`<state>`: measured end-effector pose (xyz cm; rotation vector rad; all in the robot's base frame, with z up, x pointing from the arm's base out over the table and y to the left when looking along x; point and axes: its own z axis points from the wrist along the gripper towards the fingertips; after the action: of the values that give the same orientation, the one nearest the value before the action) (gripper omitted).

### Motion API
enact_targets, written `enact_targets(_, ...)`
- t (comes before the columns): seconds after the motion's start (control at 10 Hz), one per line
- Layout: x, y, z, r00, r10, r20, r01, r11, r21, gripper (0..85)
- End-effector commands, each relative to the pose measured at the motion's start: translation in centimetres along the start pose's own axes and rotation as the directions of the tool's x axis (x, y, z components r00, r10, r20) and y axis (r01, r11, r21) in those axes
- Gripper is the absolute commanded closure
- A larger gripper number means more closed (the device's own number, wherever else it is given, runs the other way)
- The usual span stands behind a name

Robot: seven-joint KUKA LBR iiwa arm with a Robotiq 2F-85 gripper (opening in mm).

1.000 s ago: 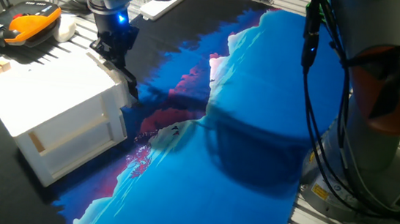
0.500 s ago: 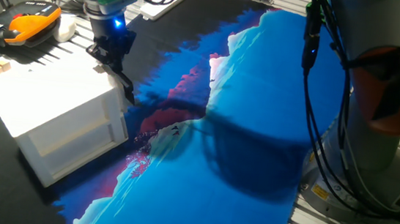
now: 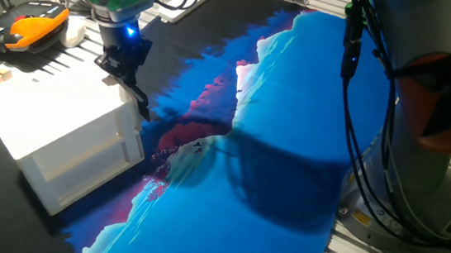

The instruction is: Grasp the handle and close the drawer

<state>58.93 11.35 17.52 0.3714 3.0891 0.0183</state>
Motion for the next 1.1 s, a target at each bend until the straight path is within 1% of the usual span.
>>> enact_targets(0.0,-0.1,0.0,-0.1,1.0,0.001,0.001,-0.001,1.0,0.0,85.0)
enact_targets(0.3,-0.3,0.3,-0.9,1.0,0.004,-0.008,-0.004,1.0,0.0,85.0)
enact_targets(1.0,0.0,1.0,-0.5,1.0,0.013,-0.006,-0.013,1.0,-0.005,85.0)
